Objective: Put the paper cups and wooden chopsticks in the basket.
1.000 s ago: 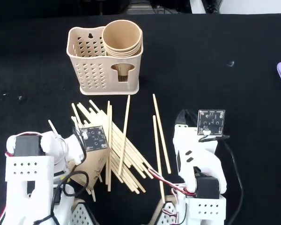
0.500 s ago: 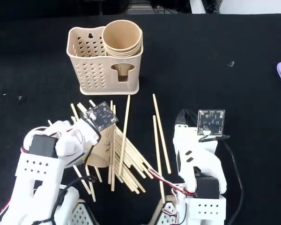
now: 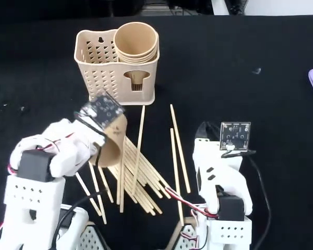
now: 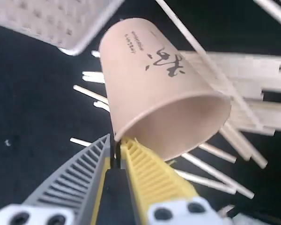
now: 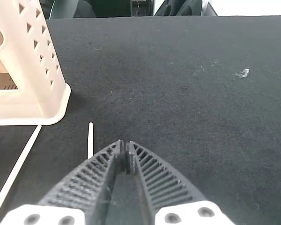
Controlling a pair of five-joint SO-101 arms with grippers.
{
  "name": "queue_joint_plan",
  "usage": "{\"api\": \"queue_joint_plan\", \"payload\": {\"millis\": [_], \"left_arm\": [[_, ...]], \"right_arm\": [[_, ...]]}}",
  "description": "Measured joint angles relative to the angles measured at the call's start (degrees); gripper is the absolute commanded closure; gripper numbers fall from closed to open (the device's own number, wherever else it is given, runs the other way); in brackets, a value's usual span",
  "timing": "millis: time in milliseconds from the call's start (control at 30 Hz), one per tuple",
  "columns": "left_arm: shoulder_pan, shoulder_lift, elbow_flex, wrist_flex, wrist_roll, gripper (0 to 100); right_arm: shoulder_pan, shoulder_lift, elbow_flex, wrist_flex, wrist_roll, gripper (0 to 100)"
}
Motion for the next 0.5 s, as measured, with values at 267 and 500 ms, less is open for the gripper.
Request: {"api": "queue_joint_plan", "payload": {"millis": [267, 500], "left_arm": [[-4.3, 3.4, -16.3, 13.1, 7.5, 97], [-12.8, 16.4, -22.4, 14.7, 7.9, 97]], "right_arm": [[0.0, 0.0, 0.0, 0.0, 0.0, 97.3], [0.0, 0.0, 0.0, 0.0, 0.0, 97.3]]}}
